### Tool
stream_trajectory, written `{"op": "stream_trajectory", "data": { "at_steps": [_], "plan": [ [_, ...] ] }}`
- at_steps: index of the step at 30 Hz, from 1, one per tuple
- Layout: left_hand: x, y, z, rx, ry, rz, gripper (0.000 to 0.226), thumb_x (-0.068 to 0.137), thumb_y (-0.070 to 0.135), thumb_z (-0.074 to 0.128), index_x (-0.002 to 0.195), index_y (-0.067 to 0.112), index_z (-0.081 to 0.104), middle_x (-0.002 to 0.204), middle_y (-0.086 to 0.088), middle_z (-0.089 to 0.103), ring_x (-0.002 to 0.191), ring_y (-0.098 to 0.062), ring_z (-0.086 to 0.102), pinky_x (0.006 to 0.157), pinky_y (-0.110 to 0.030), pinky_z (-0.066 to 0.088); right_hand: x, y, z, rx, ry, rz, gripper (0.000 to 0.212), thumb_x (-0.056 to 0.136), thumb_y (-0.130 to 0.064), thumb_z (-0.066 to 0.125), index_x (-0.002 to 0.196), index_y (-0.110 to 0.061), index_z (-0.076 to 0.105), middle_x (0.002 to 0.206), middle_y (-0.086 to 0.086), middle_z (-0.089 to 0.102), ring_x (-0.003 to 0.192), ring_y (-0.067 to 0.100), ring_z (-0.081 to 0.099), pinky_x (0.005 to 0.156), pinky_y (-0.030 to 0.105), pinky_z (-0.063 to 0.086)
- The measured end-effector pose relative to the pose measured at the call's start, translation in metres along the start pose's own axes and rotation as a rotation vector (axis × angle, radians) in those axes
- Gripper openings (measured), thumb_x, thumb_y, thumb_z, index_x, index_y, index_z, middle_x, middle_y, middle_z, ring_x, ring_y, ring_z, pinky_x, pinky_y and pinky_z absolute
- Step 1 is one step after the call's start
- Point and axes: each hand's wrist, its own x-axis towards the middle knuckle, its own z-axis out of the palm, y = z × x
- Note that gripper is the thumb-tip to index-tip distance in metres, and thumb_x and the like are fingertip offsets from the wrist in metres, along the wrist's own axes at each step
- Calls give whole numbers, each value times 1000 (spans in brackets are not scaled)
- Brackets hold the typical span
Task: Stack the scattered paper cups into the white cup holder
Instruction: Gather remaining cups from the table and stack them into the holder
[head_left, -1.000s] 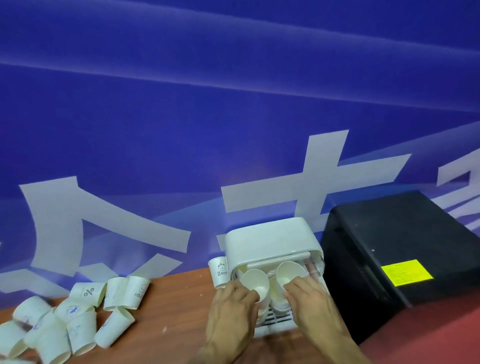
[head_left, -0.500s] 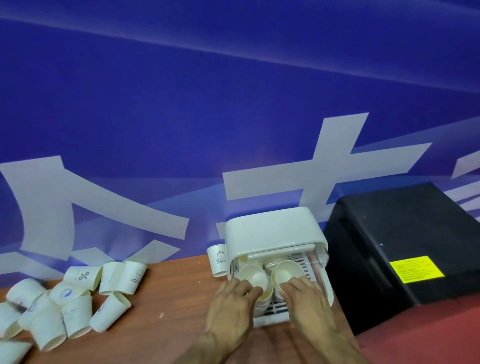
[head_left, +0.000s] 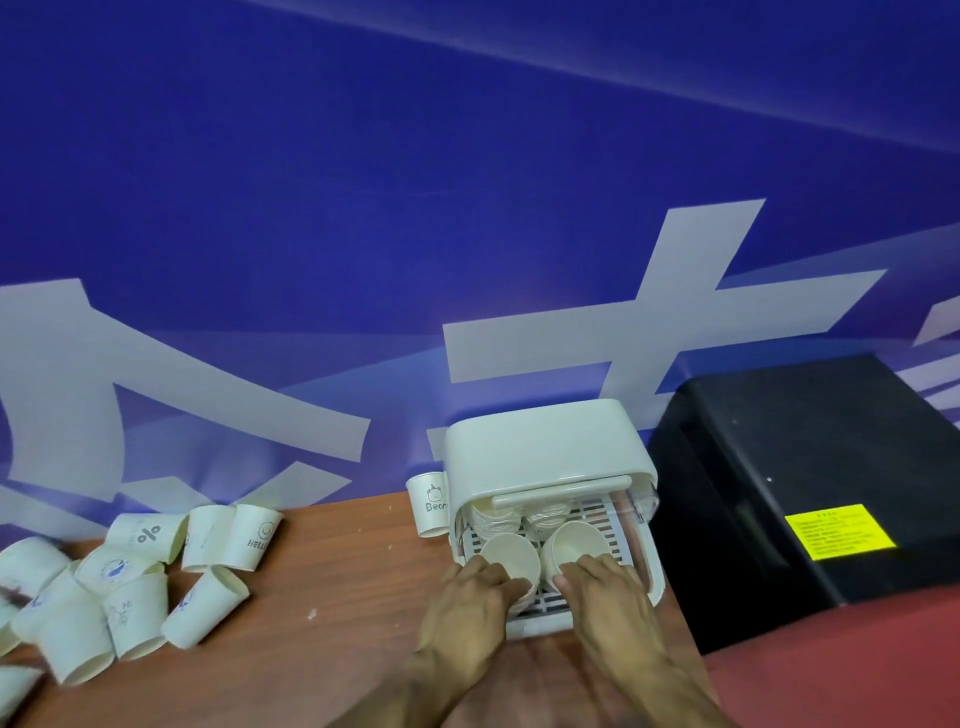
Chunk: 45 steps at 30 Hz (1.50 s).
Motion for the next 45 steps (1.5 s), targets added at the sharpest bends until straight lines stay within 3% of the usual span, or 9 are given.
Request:
{"op": "stream_trajectory", "data": {
  "at_steps": [5, 9, 13, 18, 23, 27, 29, 33, 45],
  "plan": [
    [3, 6, -1, -76, 51, -41, 39, 88, 24, 38, 119, 30, 60, 111, 6, 61, 108, -19, 47, 80, -31, 32, 2, -1, 9, -53, 102, -33, 36, 92, -40, 37, 69, -30, 63, 66, -12, 56, 65, 15, 55, 57, 28, 39],
    [5, 5, 0, -158, 43, -59, 36, 90, 28, 39, 118, 30, 62, 113, 8, 62, 111, -17, 46, 87, -32, 34, 8, -7, 9, -42, 71, -32, 36, 91, -39, 37, 67, -29, 62, 65, -11, 53, 64, 15, 54, 58, 27, 33],
    [5, 3, 1, -179, 17, -63, 32, 92, 28, 38, 115, 30, 60, 113, 8, 61, 112, -15, 43, 83, -31, 31, 10, -10, 6, -31, 24, 9, 36, 89, -38, 37, 62, -28, 58, 63, -11, 53, 63, 16, 55, 55, 27, 31],
    [9, 0, 2, -197, -31, -91, 30, 98, 34, 35, 120, 29, 56, 118, 3, 59, 116, -21, 45, 93, -37, 39, 18, -20, -11, 14, -210, 13, 32, 102, -39, 33, 94, -23, 61, 97, -7, 60, 99, 19, 52, 78, 36, 36],
    [-7, -7, -8, -263, 51, -66, 43, 96, 39, 42, 137, 29, 50, 138, 9, 50, 124, -18, 43, 106, -31, 35, 8, -35, -24, 0, -16, 42, 13, 77, -31, 74, 80, -21, 67, 75, -5, 62, 74, 24, 60, 62, 36, 50],
    [-34, -12, -25, -270, 171, -65, 42, 93, 40, 43, 132, 29, 54, 133, 10, 53, 120, -16, 45, 105, -29, 36, -1, -57, -45, -24, 136, -1, 21, 74, -27, 75, 93, -19, 71, 84, -4, 67, 81, 24, 63, 84, 38, 41],
    [-51, -17, -33, -265, 217, -85, 39, 93, 38, 46, 131, 30, 54, 132, 10, 54, 121, -16, 46, 106, -32, 37, -6, -71, -54, -1, 181, -47, 22, 76, -26, 70, 97, -18, 70, 88, -2, 67, 83, 26, 63, 81, 39, 46],
    [-97, -38, -47, -261, 233, -177, 40, 93, 39, 45, 132, 33, 52, 136, 11, 50, 126, -15, 42, 111, -37, 33, -16, -113, -61, 45, 196, -121, 24, 74, -26, 61, 93, -16, 71, 86, 1, 68, 79, 28, 62, 70, 39, 53],
    [-307, -193, -58, -302, 377, -658, 37, 95, 39, 47, 131, 32, 55, 135, 8, 53, 124, -15, 45, 104, -36, 40, -27, -348, -13, 126, 18, -542, 25, 81, -25, 69, 105, -17, 70, 94, -2, 67, 85, 23, 60, 76, 36, 52]
  ]
}}
